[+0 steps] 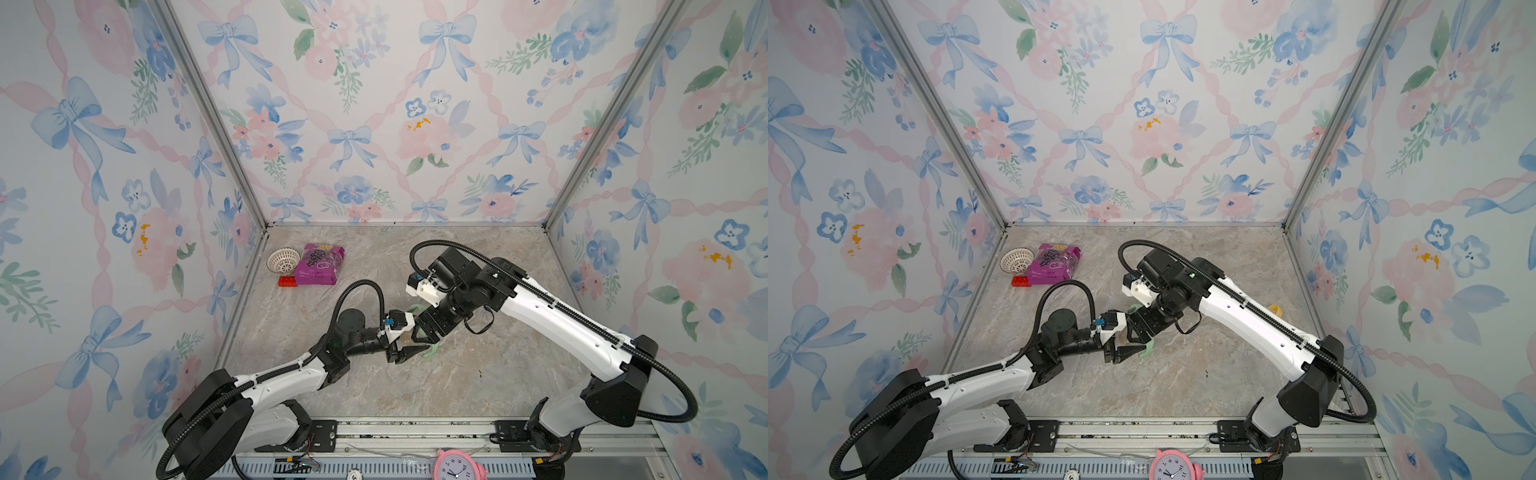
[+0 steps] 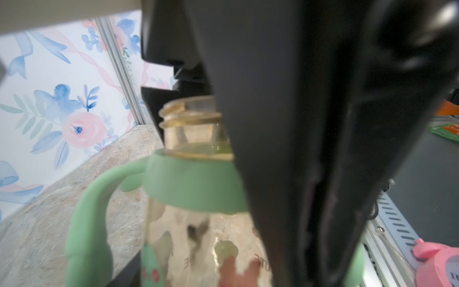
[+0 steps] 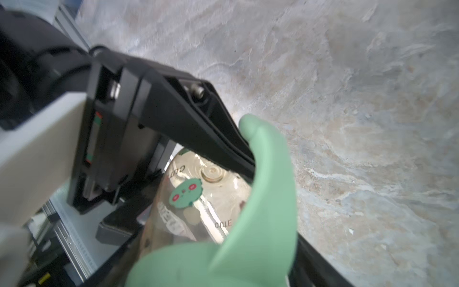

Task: Assemble the baby bottles
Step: Pick up the baby bottle from the center of the board, then pick up the nipple from the center of the board.

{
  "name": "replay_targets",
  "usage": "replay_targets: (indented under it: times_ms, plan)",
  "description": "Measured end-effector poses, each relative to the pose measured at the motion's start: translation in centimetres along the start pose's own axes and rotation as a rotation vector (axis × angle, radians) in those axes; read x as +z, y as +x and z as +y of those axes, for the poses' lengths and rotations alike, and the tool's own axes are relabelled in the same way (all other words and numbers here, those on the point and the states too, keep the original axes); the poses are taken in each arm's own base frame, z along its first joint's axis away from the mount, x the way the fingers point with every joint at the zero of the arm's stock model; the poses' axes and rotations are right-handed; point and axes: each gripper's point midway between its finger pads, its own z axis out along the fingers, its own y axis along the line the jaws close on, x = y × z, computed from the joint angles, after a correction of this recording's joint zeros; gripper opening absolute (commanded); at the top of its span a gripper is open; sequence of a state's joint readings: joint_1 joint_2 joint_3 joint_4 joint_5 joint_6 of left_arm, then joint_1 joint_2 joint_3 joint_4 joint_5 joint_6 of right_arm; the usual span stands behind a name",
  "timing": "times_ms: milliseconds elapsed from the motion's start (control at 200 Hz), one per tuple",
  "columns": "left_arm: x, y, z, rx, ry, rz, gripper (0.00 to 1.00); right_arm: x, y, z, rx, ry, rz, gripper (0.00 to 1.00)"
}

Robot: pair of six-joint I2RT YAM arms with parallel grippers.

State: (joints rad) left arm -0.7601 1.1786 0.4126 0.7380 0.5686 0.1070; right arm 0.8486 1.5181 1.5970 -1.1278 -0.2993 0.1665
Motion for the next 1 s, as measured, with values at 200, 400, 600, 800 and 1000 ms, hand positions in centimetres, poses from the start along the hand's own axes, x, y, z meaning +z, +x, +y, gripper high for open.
replay_targets:
  times_ms: [200, 400, 600, 800, 1000]
  plan:
    - [-0.9, 0.2, 1.3, -0.034, -0.07, -0.025, 0.31, -6.5, -2.7, 0.7, 0.105, 0.004, -0.297, 0.96]
    - [-2.3, -1.4, 2.7, -0.033, -0.148, -0.101, 0.27, -11.8, -2.2, -1.1, 0.268, 0.021, -0.484, 0.96]
    - [-2.9, -2.9, 3.1, -0.022, -0.178, -0.15, 0.25, -15.1, 0.2, -7.2, 0.531, 0.161, -0.566, 0.96]
    - [-3.6, -4.8, 3.0, 0.009, -0.189, -0.202, 0.25, -15.9, 6.1, -17.8, 0.911, 0.397, -0.539, 0.96]
    - [-3.9, -5.3, 2.9, 0.017, -0.193, -0.215, 0.25, -10.8, 14.3, -32.5, 1.291, 0.499, -0.353, 0.64]
